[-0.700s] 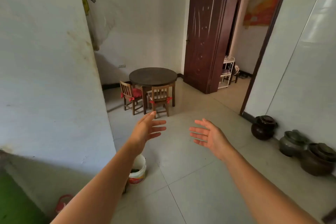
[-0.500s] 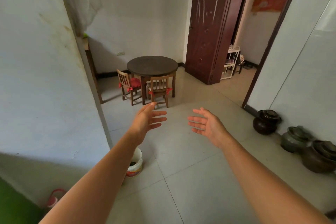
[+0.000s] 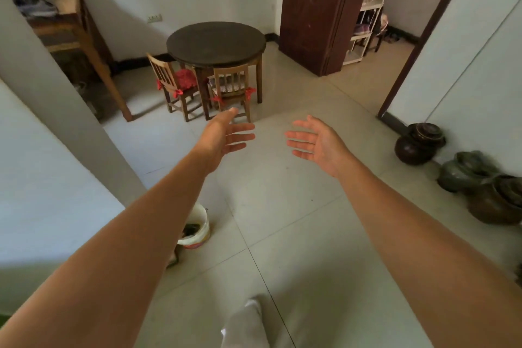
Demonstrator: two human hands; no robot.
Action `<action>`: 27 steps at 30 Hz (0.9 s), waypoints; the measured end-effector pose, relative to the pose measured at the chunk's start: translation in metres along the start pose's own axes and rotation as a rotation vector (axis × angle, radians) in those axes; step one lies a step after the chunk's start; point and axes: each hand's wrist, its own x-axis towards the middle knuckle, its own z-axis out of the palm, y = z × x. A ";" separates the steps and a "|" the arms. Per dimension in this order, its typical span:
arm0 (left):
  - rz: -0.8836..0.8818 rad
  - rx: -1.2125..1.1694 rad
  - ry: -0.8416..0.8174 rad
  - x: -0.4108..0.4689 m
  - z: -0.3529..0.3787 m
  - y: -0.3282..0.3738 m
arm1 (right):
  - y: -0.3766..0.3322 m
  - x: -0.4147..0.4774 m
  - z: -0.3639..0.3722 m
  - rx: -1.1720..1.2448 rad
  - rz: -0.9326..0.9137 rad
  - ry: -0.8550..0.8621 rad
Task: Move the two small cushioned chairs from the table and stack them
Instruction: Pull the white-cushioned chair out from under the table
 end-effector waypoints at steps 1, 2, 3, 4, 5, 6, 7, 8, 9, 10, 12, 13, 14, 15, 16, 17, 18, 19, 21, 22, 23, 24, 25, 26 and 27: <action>0.003 -0.002 -0.006 0.020 0.002 0.006 | -0.008 0.016 0.000 0.006 0.002 0.007; -0.003 -0.001 -0.008 0.039 0.003 0.011 | -0.014 0.033 -0.001 0.012 0.014 0.012; -0.004 0.004 -0.014 0.055 0.005 0.015 | -0.019 0.046 -0.002 0.011 0.023 0.015; -0.006 0.011 -0.021 0.071 0.007 0.017 | -0.020 0.059 -0.003 0.012 0.033 0.021; -0.014 0.013 -0.028 0.086 0.009 0.016 | -0.020 0.072 -0.005 0.015 0.044 0.024; -0.028 0.017 -0.030 0.101 0.010 0.015 | -0.019 0.085 -0.009 0.018 0.055 0.025; -0.043 0.017 -0.029 0.115 0.011 0.012 | -0.018 0.097 -0.012 0.018 0.065 0.025; -0.058 0.013 -0.030 0.129 0.013 0.009 | -0.018 0.109 -0.015 0.019 0.074 0.023; -0.071 0.011 -0.029 0.144 0.015 0.006 | -0.019 0.121 -0.019 0.019 0.085 0.021; -0.084 0.009 -0.027 0.161 0.019 0.005 | -0.021 0.137 -0.024 0.023 0.097 0.023; -0.094 0.010 -0.019 0.193 0.026 0.004 | -0.026 0.166 -0.034 0.028 0.104 0.028; -0.095 0.010 -0.013 0.209 0.031 0.005 | -0.029 0.182 -0.040 0.025 0.105 0.025; -0.098 0.005 -0.001 0.229 0.036 0.005 | -0.034 0.201 -0.047 0.022 0.108 0.018; -0.098 0.000 0.011 0.244 0.040 0.006 | -0.037 0.217 -0.053 0.027 0.109 0.015; -0.096 -0.013 0.027 0.259 0.043 0.005 | -0.042 0.234 -0.058 0.032 0.107 0.015; -0.094 -0.032 0.049 0.274 0.047 0.004 | -0.047 0.251 -0.064 0.039 0.107 0.014; -0.092 -0.048 0.071 0.291 0.050 0.005 | -0.055 0.272 -0.069 0.046 0.109 0.011; -0.094 -0.062 0.088 0.305 0.053 0.004 | -0.062 0.288 -0.074 0.055 0.114 0.007; -0.095 -0.086 0.115 0.331 0.058 0.005 | -0.074 0.319 -0.082 0.067 0.126 -0.005; -0.095 -0.099 0.129 0.344 0.060 0.006 | -0.080 0.335 -0.086 0.072 0.131 -0.012; -0.096 -0.115 0.144 0.358 0.063 0.007 | -0.086 0.350 -0.091 0.075 0.135 -0.019; -0.100 -0.131 0.156 0.369 0.065 0.008 | -0.091 0.364 -0.094 0.079 0.138 -0.023; -0.109 -0.145 0.167 0.381 0.066 0.009 | -0.094 0.377 -0.098 0.081 0.145 -0.026; -0.121 -0.153 0.177 0.391 0.068 0.009 | -0.096 0.390 -0.100 0.084 0.156 -0.031; -0.131 -0.158 0.186 0.402 0.069 0.009 | -0.097 0.401 -0.101 0.087 0.170 -0.036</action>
